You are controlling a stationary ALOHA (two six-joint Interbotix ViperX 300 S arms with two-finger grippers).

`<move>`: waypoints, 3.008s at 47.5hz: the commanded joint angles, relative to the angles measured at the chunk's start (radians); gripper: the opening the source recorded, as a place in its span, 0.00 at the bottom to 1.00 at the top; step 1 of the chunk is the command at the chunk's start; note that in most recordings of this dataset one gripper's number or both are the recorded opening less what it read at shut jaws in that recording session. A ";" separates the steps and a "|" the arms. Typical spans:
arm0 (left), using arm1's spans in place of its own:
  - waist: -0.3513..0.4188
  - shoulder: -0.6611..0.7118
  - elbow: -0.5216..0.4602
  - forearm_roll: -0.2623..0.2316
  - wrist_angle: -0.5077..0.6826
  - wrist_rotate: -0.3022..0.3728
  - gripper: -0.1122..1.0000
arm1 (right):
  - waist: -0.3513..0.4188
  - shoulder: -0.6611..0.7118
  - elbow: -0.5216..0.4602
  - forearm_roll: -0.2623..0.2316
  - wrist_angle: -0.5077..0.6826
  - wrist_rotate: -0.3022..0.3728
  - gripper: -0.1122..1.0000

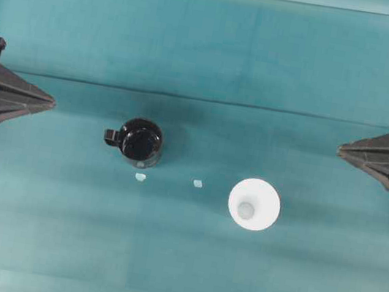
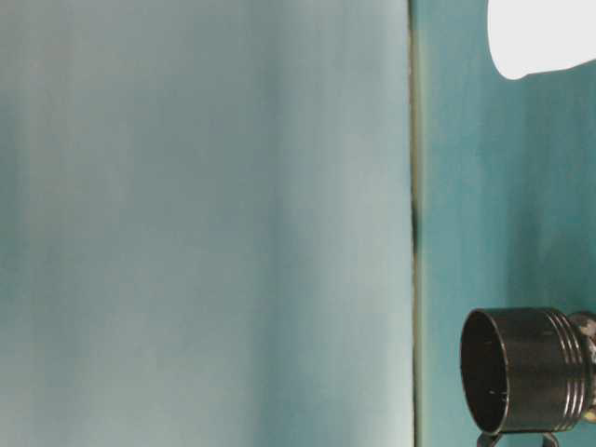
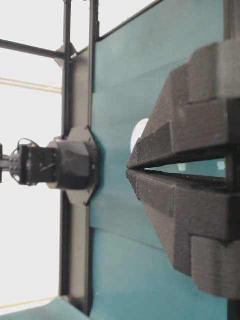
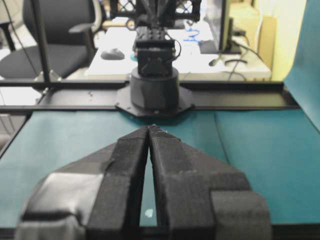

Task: Put the paper cup into the moved cup holder.
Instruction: 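Move the left gripper inward toward the black cup holder, then open the left gripper and lower it around the holder's handle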

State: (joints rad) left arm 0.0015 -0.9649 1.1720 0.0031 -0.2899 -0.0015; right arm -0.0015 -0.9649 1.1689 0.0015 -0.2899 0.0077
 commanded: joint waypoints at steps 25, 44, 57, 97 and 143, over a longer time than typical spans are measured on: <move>-0.005 0.190 -0.006 0.009 0.250 -0.061 0.11 | 0.017 0.035 -0.043 0.025 0.192 0.003 0.13; 0.077 0.265 0.006 0.014 0.382 -0.044 0.11 | 0.017 0.063 -0.043 0.040 0.216 0.015 0.12; 0.120 0.276 0.041 0.014 0.394 -0.044 0.11 | 0.017 0.071 -0.041 0.040 0.216 0.038 0.12; 0.158 0.367 0.095 0.015 0.304 0.066 0.92 | 0.002 0.071 -0.043 0.040 0.218 0.044 0.12; 0.158 0.715 -0.066 0.015 0.138 0.166 0.88 | -0.003 0.071 -0.043 0.040 0.235 0.063 0.12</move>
State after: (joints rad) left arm 0.1565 -0.2608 1.1275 0.0169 -0.1411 0.1641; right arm -0.0031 -0.9004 1.1490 0.0399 -0.0537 0.0629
